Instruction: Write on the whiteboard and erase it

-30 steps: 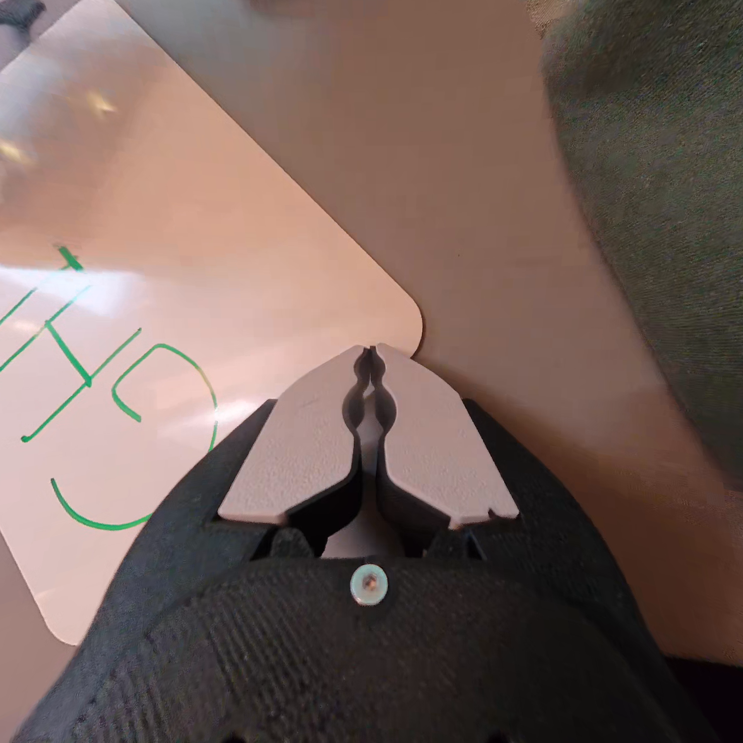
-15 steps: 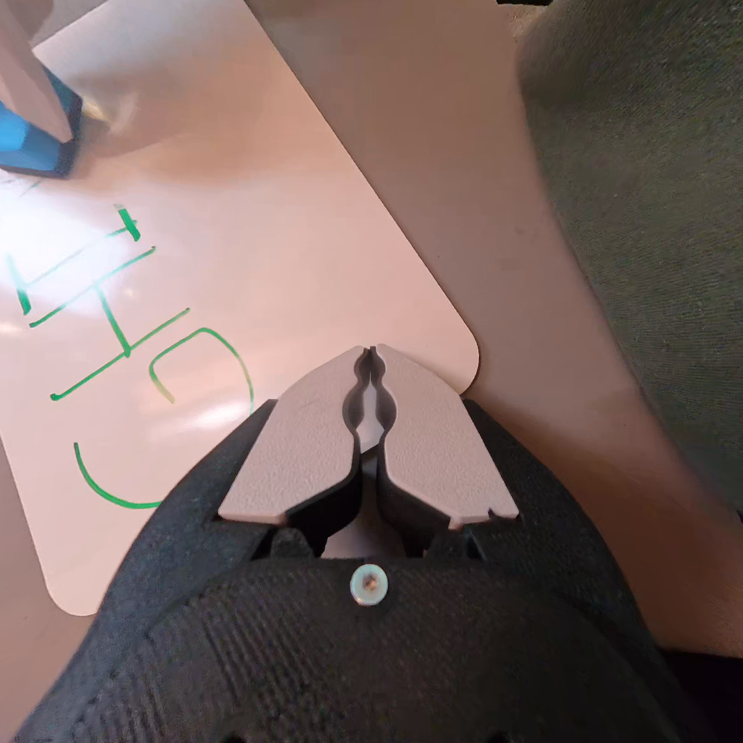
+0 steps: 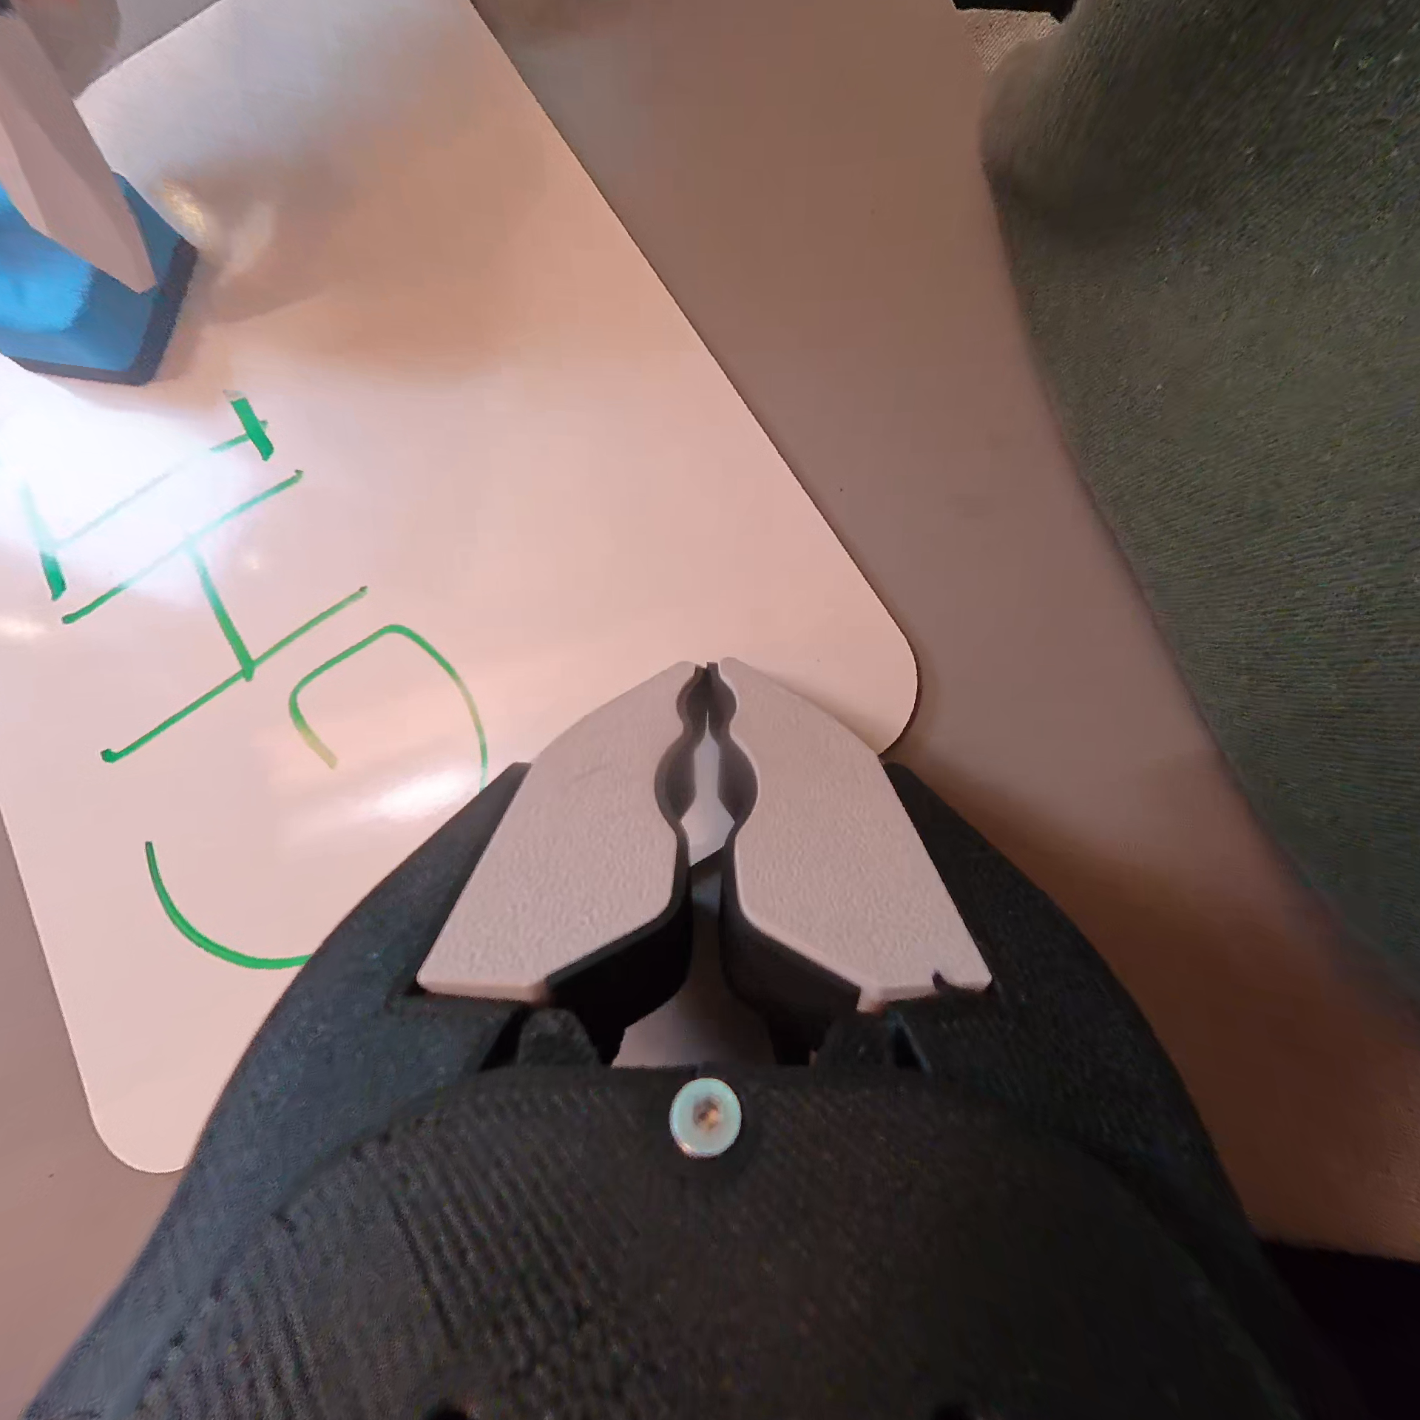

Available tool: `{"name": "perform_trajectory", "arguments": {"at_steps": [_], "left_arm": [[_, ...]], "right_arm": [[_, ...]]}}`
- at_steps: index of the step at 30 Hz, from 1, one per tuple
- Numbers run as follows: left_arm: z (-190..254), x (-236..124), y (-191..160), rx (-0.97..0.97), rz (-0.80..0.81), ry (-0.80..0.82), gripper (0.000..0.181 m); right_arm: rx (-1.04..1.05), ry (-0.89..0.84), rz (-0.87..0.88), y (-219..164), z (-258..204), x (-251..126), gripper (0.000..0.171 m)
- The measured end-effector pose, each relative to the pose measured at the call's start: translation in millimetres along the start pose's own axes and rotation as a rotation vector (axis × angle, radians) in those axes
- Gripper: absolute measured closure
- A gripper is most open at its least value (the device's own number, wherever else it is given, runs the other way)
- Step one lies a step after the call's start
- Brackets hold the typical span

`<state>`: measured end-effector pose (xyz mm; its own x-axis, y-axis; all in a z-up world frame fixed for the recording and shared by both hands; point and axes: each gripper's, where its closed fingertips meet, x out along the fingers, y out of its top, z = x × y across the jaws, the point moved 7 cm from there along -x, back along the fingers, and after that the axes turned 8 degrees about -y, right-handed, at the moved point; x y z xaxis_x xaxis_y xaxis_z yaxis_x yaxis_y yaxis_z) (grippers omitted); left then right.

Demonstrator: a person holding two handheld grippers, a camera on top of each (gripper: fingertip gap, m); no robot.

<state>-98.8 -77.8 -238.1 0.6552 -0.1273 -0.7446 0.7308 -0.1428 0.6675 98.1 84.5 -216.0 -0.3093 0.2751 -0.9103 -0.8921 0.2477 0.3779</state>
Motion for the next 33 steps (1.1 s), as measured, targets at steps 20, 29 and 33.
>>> {"name": "perform_trajectory", "arguments": {"at_steps": [20, 29, 33], "left_arm": [[-1, -1, -2, 0.012, 0.005, -0.007, 0.181], [0, -1, -2, 0.014, -0.01, -0.004, 0.181], [0, 0, -1, 0.008, -0.014, -0.017, 0.181]], "right_arm": [[-0.007, 0.056, -0.098, 24, 25, 14, 0.122], [-0.007, 0.023, -0.111, 28, 35, 19, 0.122], [-0.299, 0.098, -0.156, 51, -34, 13, 0.122]]}}
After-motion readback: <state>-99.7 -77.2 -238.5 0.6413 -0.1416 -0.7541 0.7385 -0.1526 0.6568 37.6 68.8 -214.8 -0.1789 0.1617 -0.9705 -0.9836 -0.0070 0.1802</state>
